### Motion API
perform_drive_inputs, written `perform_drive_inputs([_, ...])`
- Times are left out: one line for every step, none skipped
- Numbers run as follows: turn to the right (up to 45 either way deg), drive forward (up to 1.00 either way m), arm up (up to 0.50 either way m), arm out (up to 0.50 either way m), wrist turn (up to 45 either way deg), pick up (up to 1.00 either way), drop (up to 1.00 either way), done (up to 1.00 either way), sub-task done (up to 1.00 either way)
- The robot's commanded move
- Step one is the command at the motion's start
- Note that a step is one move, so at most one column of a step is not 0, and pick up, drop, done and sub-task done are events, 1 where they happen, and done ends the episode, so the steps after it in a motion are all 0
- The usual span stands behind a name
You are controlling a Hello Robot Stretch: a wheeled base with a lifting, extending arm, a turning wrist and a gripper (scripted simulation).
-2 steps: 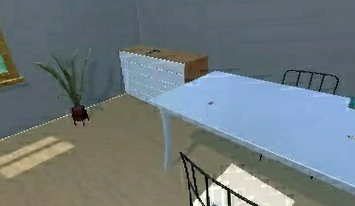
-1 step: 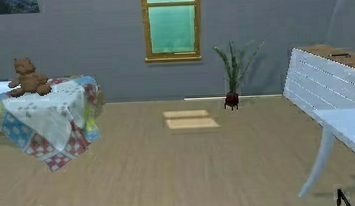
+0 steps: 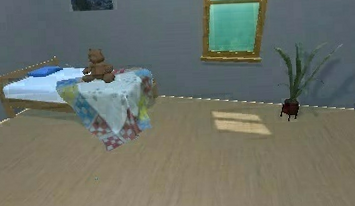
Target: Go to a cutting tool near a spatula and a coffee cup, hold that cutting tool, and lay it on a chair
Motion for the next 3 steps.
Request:
perform_drive_inputs([0.0,0.00,0.00,0.48,0.0,0.00,0.00,0.00,0.00])
perform_drive_inputs([0.0,0.00,0.00,0.00,45.0,0.00,0.00,0.00,0.00])
perform_drive_inputs([0.0,0.00,0.00,0.00,45.0,0.00,0.00,0.00,0.00])
